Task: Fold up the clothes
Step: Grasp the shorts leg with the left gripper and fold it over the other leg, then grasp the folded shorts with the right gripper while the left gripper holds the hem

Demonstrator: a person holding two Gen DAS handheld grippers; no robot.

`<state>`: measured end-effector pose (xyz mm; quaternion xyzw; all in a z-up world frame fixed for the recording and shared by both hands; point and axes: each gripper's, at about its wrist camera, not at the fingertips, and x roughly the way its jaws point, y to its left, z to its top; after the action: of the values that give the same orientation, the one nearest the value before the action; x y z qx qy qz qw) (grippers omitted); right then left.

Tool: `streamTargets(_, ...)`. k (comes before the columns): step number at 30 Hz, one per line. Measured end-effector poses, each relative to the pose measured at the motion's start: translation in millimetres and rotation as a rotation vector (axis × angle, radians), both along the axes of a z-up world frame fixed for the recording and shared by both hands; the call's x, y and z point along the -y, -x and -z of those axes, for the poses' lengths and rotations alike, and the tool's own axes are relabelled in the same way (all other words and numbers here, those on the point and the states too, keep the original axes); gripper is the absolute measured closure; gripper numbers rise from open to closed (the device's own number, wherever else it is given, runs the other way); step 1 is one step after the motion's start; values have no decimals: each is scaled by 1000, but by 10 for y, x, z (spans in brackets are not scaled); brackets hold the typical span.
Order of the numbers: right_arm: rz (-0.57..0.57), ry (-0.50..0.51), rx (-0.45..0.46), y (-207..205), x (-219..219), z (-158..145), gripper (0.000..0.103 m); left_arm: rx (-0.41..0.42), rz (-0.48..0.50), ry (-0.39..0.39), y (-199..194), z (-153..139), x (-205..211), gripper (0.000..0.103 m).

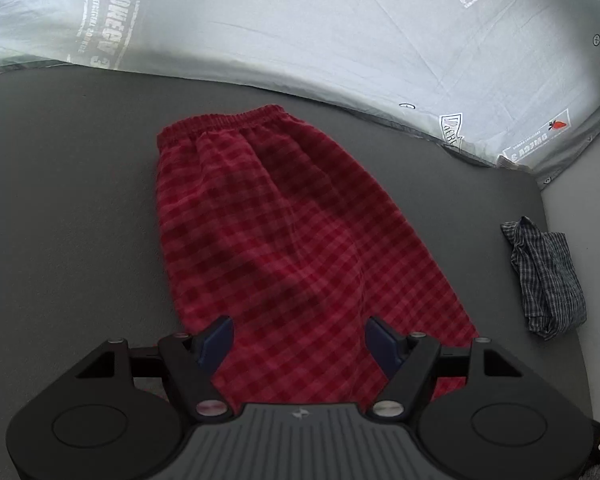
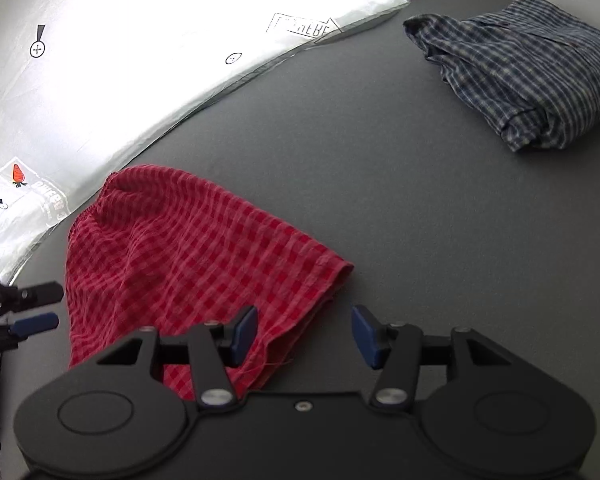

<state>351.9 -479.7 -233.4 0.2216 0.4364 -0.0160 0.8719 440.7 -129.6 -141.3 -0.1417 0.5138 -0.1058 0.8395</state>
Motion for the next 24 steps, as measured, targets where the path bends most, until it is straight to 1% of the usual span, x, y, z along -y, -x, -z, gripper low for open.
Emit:
streamTargets(2, -2, -34, -13, -24, 6, 86, 49, -64, -25, 8, 227, 126, -88, 30)
streamTargets(4, -4, -53, -10, -69, -15, 125, 48, -128, -53, 68, 384, 266, -126, 30)
streamTargets(6, 4, -62, -2, -109, -36, 132, 50, -173, -60, 149, 490, 397, -91, 30)
streamTargets(7, 3, -88, 1, -129, -51, 125, 52, -163, -41, 136, 520, 403, -28, 30)
streamTargets(9, -13, -121, 6, -166, -86, 144, 56, -123, 5, 81, 551, 375, 100, 30)
streamTargets(11, -23, -122, 3, -224, -172, 191, 65, -105, 6, 48, 558, 378, 181, 43)
streamTargets(12, -28, -100, 11, -247, -225, 210, 79, -95, -13, 34, 570, 370, 191, 46)
streamTargets(13, -33, -69, 18, -262, -271, 214, 92, -83, -33, 22, 585, 356, 193, 70)
streamTargets(14, -47, -17, 23, -290, -335, 210, 100, -84, -60, 15, 594, 355, 173, 96)
streamTargets(16, -52, 28, 34, -279, -406, 181, 101, -89, -118, 44, 618, 360, 66, 96)
streamTargets(19, -38, 25, 28, -114, -416, 130, 101, -76, -183, 94, 759, 281, -151, 97)
streamTargets(21, -51, 24, 31, 108, -407, 83, 101, -54, -191, 96, 938, 184, -287, 98)
streamTargets(22, -71, 20, 34, 302, -402, 47, 101, -45, -194, 95, 1031, 136, -356, 98)
streamTargets(24, -112, 16, 16, 651, -426, 10, 101, -63, -206, 99, 1262, 103, -514, 99)
